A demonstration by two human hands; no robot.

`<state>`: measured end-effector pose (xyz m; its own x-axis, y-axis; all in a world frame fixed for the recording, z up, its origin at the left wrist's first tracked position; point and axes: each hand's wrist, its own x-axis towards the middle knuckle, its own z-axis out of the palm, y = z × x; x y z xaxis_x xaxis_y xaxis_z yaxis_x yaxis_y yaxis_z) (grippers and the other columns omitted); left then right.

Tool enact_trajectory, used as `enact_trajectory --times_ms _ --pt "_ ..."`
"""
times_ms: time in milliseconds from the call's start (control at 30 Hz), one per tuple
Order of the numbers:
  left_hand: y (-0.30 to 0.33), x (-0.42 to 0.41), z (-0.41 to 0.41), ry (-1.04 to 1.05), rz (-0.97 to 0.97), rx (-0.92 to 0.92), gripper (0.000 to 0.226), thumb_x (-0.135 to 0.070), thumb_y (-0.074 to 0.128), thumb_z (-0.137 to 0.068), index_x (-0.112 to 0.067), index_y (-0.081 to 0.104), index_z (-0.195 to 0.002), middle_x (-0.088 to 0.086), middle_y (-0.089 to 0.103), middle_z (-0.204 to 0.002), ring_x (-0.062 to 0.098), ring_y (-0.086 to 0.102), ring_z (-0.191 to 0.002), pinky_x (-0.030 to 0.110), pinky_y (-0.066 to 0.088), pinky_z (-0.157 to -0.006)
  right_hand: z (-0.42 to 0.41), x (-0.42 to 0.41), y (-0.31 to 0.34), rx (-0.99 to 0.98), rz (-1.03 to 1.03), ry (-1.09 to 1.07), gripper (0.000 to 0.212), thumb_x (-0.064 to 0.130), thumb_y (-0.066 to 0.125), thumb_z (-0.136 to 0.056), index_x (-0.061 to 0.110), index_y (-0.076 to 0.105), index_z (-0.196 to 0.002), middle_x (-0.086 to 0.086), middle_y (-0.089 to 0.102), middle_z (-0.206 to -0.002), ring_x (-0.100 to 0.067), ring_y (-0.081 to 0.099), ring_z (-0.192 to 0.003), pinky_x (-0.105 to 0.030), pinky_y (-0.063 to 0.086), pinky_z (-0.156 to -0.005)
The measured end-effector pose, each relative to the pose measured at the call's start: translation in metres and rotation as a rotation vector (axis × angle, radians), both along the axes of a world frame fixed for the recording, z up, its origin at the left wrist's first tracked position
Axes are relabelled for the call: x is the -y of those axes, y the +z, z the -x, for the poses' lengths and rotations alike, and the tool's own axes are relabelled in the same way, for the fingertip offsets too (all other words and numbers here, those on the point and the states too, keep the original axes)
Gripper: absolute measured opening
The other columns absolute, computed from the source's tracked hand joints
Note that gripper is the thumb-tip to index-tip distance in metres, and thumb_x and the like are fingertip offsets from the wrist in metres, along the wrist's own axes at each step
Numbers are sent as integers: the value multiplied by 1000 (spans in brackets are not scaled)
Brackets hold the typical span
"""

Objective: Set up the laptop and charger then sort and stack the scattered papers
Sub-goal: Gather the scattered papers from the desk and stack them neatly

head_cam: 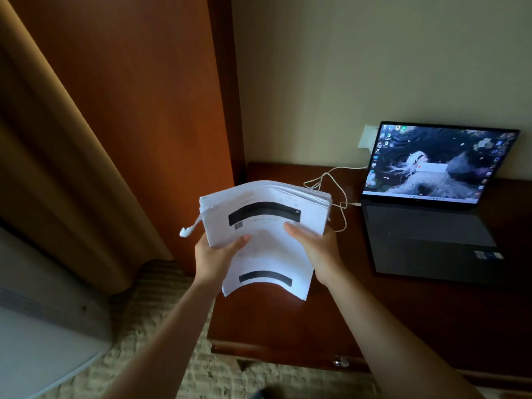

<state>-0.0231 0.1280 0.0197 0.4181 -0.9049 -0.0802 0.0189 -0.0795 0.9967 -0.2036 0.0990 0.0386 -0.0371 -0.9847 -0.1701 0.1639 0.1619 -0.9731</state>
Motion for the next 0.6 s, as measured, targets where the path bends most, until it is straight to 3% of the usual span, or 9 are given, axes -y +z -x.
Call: enact_trajectory --times_ms 100,200,267,333,467,533,600 --pt "2 0 3 38 55 28 34 -16 80 -74 -32 60 -97 -5 67 -95 14 67 -85 26 57 -63 -13 5 21 98 123 -224 7 20 70 -84 26 66 -83 12 71 -82 -4 67 -84 -22 53 -78" --pt "12 1 4 95 131 29 21 -20 70 -84 -33 58 -95 -7 66 -92 1 67 -82 22 53 -69 -23 15 36 12 216 -535 18 31 66 -87 25 59 -72 12 61 -67 2 56 -66 -14 44 -65" --pt "25 3 4 170 187 55 10 -31 64 -88 -28 56 -93 -11 61 -88 -5 63 -76 18 48 -72 -26 23 41 -6 214 -616 17 28 67 -86 22 55 -74 12 58 -68 6 52 -59 -14 40 -60" --pt "40 6 8 247 232 70 33 -46 56 -82 -19 54 -100 -13 57 -87 -4 58 -77 11 46 -70 -27 28 43 -27 208 -636 10 19 65 -86 19 55 -83 14 57 -72 11 52 -58 -15 37 -60" --pt "53 10 13 351 207 -28 31 -39 46 -95 -12 55 -108 -9 55 -89 5 54 -86 18 40 -75 -25 26 43 -48 320 -550 15 18 65 -88 12 55 -98 16 55 -87 17 52 -74 -1 37 -67" --pt "54 11 13 361 202 -57 38 -29 44 -99 5 55 -112 7 56 -88 18 56 -89 23 39 -79 -23 25 43 -109 376 -512 20 16 68 -86 12 57 -102 17 54 -93 15 51 -85 -1 36 -76" --pt "56 10 15 362 172 -86 41 -30 45 -98 6 53 -116 14 56 -96 31 56 -100 29 41 -85 -21 25 45 -102 404 -498 24 12 70 -84 9 57 -104 15 55 -89 11 52 -81 -4 37 -77"
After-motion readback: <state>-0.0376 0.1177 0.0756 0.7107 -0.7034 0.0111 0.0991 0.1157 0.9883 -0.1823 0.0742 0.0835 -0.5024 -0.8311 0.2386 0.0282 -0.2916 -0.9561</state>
